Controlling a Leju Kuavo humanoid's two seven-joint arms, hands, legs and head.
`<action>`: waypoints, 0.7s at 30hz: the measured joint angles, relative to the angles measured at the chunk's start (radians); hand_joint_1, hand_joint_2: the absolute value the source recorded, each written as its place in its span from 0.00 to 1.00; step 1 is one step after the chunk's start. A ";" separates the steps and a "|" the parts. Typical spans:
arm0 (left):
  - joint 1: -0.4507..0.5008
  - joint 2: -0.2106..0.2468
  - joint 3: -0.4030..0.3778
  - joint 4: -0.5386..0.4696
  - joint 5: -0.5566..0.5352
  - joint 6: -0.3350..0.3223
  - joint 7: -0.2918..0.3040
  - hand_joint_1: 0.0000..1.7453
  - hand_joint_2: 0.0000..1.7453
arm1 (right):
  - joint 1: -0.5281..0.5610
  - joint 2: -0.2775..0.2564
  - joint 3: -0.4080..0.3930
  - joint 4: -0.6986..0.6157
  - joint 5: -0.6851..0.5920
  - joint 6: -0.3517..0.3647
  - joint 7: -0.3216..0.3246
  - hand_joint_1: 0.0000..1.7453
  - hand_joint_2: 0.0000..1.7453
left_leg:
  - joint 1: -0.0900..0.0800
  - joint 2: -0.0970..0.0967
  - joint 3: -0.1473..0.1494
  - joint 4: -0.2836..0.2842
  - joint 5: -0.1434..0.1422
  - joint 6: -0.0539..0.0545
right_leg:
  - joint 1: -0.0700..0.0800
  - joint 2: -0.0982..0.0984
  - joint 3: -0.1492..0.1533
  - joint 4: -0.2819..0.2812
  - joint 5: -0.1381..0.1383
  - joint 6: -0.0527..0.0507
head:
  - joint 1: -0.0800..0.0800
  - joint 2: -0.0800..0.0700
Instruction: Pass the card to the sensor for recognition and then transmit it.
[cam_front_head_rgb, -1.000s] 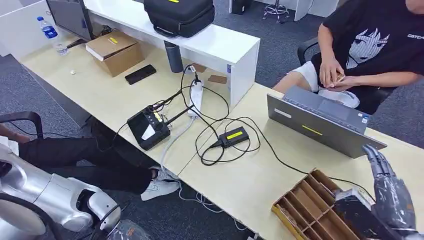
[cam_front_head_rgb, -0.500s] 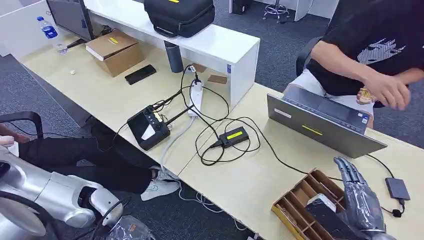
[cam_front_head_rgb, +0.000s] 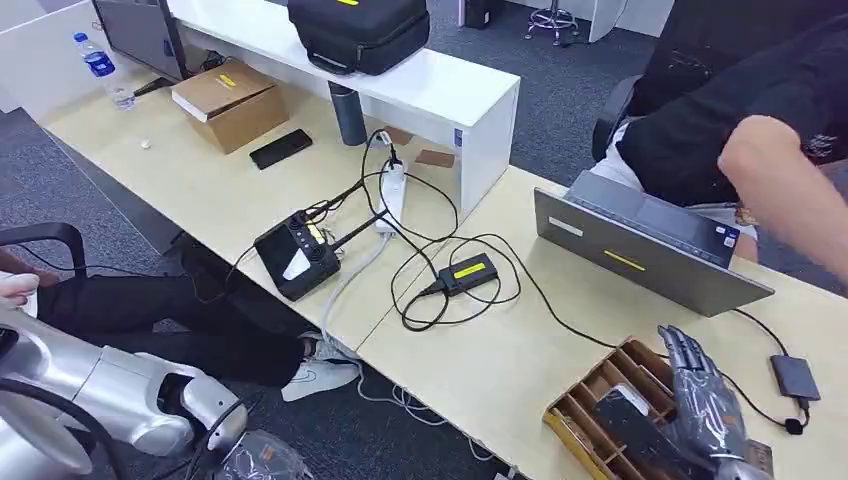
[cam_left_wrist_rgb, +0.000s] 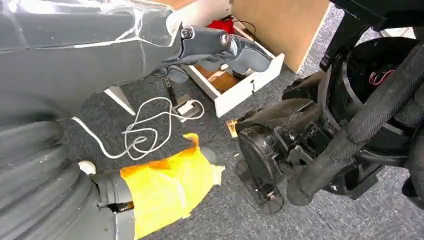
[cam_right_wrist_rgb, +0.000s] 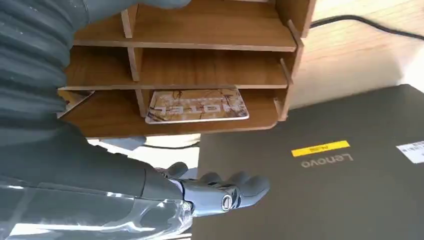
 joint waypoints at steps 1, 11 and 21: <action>0.001 -0.001 0.000 0.000 0.003 0.000 0.000 0.00 1.00 | -0.002 0.002 0.000 0.006 0.005 -0.001 0.000 0.16 1.00 | 0.000 0.000 0.000 0.000 0.000 0.000 | 0.000 0.000 0.000 0.000 0.000 0.000 | 0.000 0.000; 0.015 -0.005 0.000 0.000 0.021 0.005 0.009 0.00 1.00 | -0.004 0.002 -0.008 0.023 0.008 -0.005 -0.001 0.75 1.00 | 0.000 0.000 0.000 0.000 0.000 0.000 | 0.000 0.000 0.000 0.000 0.000 0.000 | 0.000 0.000; 0.018 -0.008 0.000 0.000 0.029 0.008 0.012 0.00 1.00 | -0.014 0.005 -0.017 0.026 0.008 -0.018 -0.002 1.00 1.00 | 0.000 0.000 0.000 0.000 0.000 0.000 | 0.000 0.000 0.000 0.000 0.000 0.000 | 0.000 0.000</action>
